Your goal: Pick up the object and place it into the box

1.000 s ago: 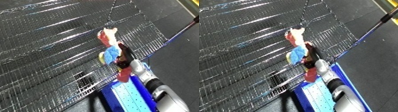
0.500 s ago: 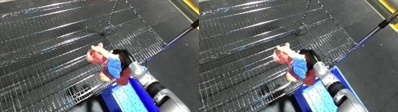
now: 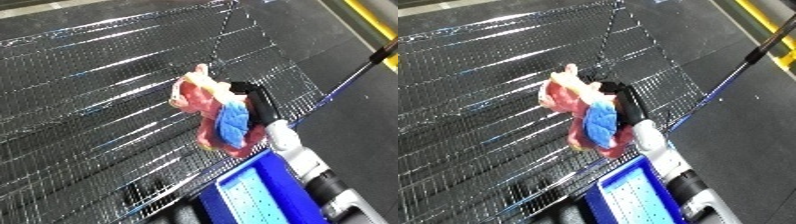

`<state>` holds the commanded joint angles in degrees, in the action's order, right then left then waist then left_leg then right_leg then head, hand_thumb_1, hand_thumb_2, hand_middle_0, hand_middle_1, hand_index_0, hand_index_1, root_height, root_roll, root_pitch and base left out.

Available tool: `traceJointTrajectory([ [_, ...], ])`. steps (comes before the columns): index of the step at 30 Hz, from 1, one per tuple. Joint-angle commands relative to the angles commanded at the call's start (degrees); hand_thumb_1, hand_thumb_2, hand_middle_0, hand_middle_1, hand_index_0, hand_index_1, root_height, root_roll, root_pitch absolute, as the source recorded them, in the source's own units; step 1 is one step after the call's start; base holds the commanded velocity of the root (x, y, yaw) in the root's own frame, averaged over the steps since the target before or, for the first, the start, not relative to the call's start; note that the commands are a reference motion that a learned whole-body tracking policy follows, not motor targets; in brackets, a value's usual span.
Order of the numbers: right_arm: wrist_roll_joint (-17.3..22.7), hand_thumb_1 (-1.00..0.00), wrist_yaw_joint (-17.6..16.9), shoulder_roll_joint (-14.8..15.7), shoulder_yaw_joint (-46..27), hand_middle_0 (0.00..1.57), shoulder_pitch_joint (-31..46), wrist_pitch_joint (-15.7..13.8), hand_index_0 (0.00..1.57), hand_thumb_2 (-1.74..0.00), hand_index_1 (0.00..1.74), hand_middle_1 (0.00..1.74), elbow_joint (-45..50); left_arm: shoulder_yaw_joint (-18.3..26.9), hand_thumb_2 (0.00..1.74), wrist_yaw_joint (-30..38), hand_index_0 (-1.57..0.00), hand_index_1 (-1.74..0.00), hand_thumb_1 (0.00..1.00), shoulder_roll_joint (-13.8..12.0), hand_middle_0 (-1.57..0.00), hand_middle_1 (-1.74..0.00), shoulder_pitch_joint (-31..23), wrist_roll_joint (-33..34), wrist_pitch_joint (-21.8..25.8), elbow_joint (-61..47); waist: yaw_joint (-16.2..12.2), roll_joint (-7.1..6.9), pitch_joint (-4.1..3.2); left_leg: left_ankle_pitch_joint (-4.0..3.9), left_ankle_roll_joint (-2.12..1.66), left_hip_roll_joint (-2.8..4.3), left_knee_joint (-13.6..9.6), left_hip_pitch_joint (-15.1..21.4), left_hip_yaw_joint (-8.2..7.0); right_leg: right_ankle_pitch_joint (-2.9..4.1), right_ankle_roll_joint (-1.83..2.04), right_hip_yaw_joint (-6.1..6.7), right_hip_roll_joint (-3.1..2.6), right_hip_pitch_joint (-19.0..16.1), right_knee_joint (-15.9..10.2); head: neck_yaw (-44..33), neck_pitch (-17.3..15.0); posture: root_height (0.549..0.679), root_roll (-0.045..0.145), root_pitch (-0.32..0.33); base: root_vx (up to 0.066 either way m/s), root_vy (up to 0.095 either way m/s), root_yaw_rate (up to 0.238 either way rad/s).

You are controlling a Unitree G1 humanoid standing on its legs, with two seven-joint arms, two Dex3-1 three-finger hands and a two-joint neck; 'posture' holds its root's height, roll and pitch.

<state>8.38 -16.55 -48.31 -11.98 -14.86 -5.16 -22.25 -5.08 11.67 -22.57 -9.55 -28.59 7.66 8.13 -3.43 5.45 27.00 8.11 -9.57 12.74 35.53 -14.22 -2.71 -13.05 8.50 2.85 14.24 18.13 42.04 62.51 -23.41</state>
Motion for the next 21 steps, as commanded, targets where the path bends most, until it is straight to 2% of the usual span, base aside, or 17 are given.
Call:
traceJointTrajectory([
  [10, 0.64, -1.0, -5.4, 8.66, -14.92, 1.57, 13.66, -2.44, 1.57, -1.74, 1.74, 1.74, 11.31, 2.0, 1.74, 0.5, -1.57, -1.74, 1.0, 1.6, -1.57, -1.74, -0.68, 1.19, -0.84, -0.39, -2.99, -1.03, -1.21, 0.63, 0.22, 0.57, 0.0, 1.87, -0.57, 0.28, -0.31, 0.17, -0.43, -2.3, -1.32, 1.6, 0.17, 0.632, 0.055, -0.176, -0.005, -0.004, -0.056],
  [15, 2.35, -1.0, -7.66, 13.21, -20.49, 1.57, 18.62, -3.69, 1.57, -1.74, 1.74, 1.74, 11.2, 2.47, 1.74, 0.38, -1.57, -1.74, 1.0, 1.98, -1.57, -1.74, -0.85, 1.68, -1.22, -0.5, -4.75, -1.28, -1.85, 1.04, 0.24, 0.73, 0.28, 2.37, -0.9, 0.42, -0.46, 0.55, -0.7, -2.99, -1.8, 2.77, -0.55, 0.634, 0.057, -0.183, -0.003, -0.002, -0.065],
  [21, 5.46, -1.0, -8.14, 17.01, -24.3, 1.57, 22.53, -5.14, 1.57, -1.74, 1.74, 1.74, 8.23, 2.62, 1.74, -0.09, -1.57, -1.74, 1.0, 2.01, -1.57, -1.74, -0.64, 1.6, -1.5, -0.6, -6.91, -1.36, -2.42, 1.54, 0.18, 0.81, 0.75, 2.76, -1.36, 0.67, -0.73, 1.14, -1.05, -3.34, -2.29, 3.01, -1.64, 0.636, 0.061, -0.186, -0.009, 0.01, -0.069],
])
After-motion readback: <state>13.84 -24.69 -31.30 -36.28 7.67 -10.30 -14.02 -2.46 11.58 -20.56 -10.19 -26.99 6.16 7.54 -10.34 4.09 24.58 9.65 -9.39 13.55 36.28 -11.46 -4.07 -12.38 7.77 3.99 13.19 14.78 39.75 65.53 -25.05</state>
